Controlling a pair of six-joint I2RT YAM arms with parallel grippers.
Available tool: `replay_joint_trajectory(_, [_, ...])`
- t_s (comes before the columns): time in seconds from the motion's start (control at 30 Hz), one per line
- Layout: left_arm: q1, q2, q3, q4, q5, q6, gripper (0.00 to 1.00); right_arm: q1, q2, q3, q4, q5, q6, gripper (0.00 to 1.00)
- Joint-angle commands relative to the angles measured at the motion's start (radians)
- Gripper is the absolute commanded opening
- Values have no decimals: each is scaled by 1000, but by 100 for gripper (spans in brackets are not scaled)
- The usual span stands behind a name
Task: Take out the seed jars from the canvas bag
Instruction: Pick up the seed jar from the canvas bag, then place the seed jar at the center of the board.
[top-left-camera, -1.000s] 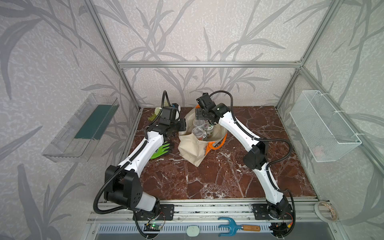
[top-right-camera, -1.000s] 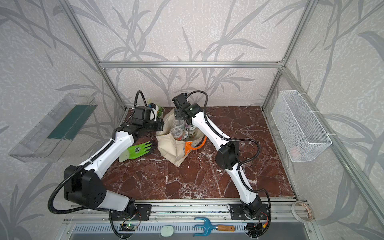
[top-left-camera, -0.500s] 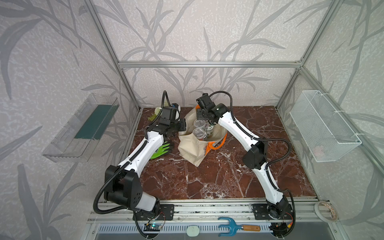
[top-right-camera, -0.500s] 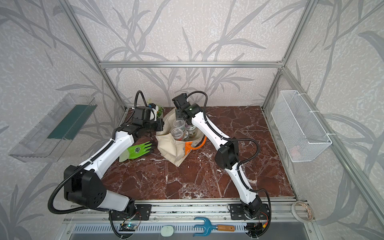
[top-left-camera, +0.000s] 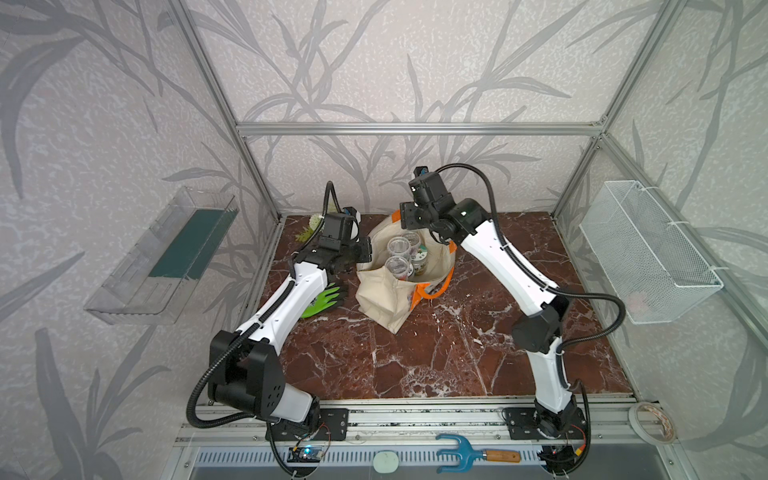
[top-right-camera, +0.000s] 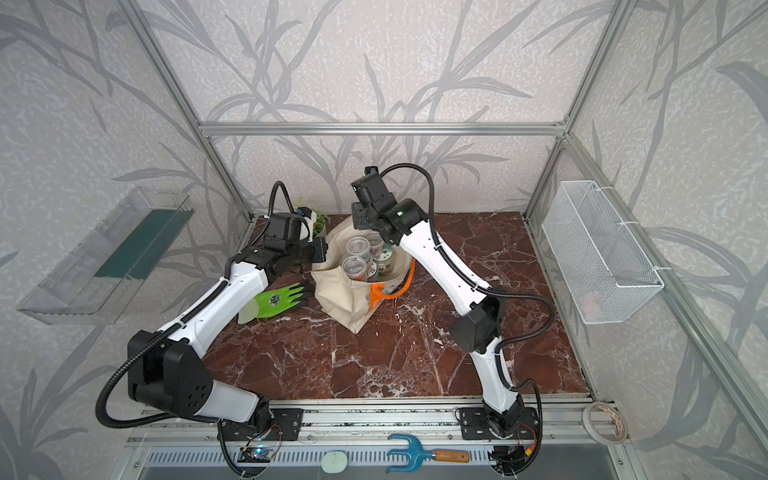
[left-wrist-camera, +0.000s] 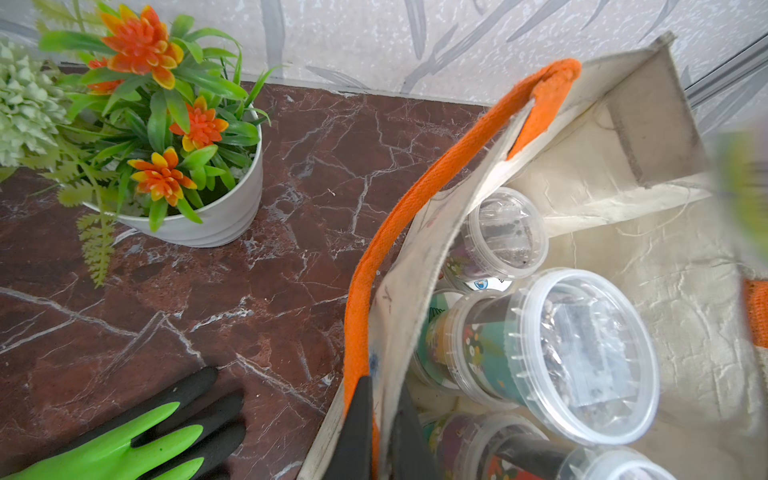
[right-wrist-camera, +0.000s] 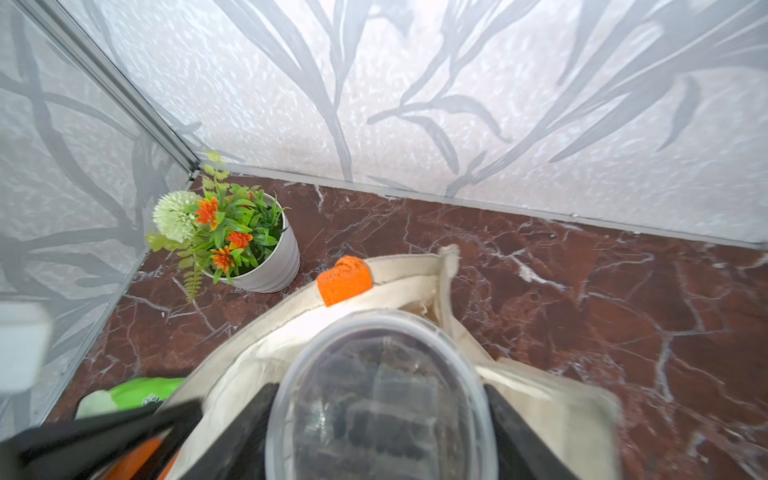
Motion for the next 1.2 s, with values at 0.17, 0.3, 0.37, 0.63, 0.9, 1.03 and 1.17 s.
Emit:
replay_joint_trajectory(0.17, [-2, -14, 24, -62, -28, -5, 0, -156, -520, -664, 220, -69, 75, 52])
replay_joint_trajectory(0.3, [-1, -13, 25, -62, -38, -4, 0, -297, -654, -891, 229, -106, 121, 52])
replay_joint_trajectory(0.37, [-1, -15, 24, -64, -40, -3, 0, -359, -682, -978, 259, -126, 135, 52])
replay_joint_trajectory(0.63, [-1, -20, 20, -65, -47, -7, 0, -403, -508, -1072, 439, -130, 131, 53])
replay_joint_trajectory(0.9, [-1, -29, 19, -71, -55, -15, 0, -363, -308, -1076, 647, -77, 99, 52])
replay_joint_trajectory(1.03, [-1, -32, 17, -70, -60, -19, 0, -342, -265, -1120, 745, -21, 81, 52])
replay_joint_trajectory(1.17, [-1, -32, 18, -70, -61, -22, 0, -342, -245, -1176, 826, 7, 80, 52])
